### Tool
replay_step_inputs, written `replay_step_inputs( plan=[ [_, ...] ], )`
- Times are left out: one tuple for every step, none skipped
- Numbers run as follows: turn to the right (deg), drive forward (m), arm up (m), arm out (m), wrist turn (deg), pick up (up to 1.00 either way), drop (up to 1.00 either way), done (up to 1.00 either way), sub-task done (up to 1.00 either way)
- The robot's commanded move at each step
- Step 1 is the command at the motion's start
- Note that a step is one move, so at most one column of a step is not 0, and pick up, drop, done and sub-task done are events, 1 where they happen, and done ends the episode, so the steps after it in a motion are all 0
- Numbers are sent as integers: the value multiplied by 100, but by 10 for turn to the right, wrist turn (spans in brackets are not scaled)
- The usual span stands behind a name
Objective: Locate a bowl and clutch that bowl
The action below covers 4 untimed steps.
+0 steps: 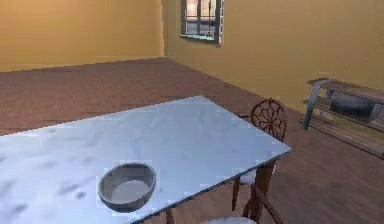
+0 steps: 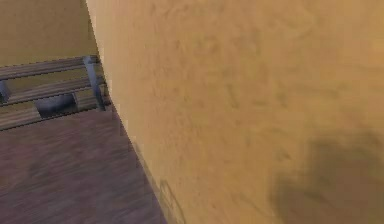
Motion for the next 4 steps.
replay_step_inputs(
  plan=[
    [0,5,0,0,0,0,0,0,0],
    [-450,0,0,0,0,0,0,0,0],
    [-450,0,0,0,0,0,0,0,0],
    [-180,0,0,0,0,0,0,0,0]
  ],
)
